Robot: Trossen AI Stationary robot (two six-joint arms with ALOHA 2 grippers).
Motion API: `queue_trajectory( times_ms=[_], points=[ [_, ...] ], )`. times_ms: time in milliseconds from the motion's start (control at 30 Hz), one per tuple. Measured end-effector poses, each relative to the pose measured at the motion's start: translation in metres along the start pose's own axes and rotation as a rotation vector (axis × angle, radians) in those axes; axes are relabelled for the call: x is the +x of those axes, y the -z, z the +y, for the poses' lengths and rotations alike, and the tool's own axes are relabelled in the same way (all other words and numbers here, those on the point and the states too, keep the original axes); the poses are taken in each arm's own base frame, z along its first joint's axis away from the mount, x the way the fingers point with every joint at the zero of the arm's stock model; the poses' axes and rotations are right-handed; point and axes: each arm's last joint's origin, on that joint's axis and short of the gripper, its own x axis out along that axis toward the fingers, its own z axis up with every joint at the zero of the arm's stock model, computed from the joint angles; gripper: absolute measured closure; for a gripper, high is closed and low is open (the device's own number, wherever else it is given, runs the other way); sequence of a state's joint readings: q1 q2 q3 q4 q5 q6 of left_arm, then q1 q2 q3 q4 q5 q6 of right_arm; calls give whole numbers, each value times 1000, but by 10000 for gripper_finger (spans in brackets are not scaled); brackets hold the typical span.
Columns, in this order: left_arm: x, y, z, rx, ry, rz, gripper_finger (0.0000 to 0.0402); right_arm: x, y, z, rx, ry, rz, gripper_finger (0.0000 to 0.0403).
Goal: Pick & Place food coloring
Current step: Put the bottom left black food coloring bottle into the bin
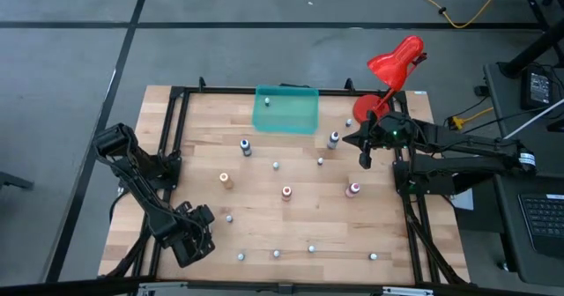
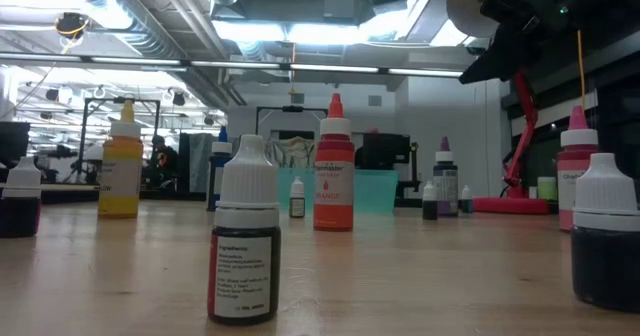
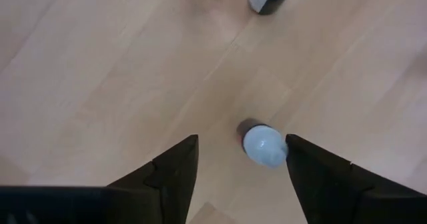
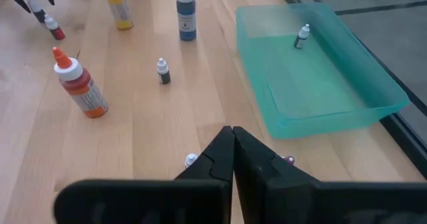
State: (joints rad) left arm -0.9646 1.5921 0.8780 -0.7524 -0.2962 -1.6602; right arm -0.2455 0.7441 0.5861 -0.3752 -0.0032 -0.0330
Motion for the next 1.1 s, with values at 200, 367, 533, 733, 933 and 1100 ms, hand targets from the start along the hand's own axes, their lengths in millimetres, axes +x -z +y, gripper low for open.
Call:
queue_trajectory(
  times_ms=[200, 367, 533, 733, 933, 1100],
  points=[
    [0, 0, 0, 0, 1, -1, 244, 0, 0, 0, -1, 0, -1, 391],
    [0, 0, -1, 3, 5, -1, 307, 0, -1, 0, -1, 1, -8, 391],
    [0, 0, -1, 4, 8, -19, 349, 0, -1, 0, -2, 1, -13, 391],
    [0, -1, -2, -6, 18, -39, 348, 0, -1, 0, -2, 1, -13, 391],
    [-12, -12, -2, -55, 83, -44, 348, 0, -1, 0, -1, 1, -12, 391],
    [-42, -45, 7, -92, 201, -66, 348, 0, -1, 0, 25, 1, -12, 391]
  ],
)
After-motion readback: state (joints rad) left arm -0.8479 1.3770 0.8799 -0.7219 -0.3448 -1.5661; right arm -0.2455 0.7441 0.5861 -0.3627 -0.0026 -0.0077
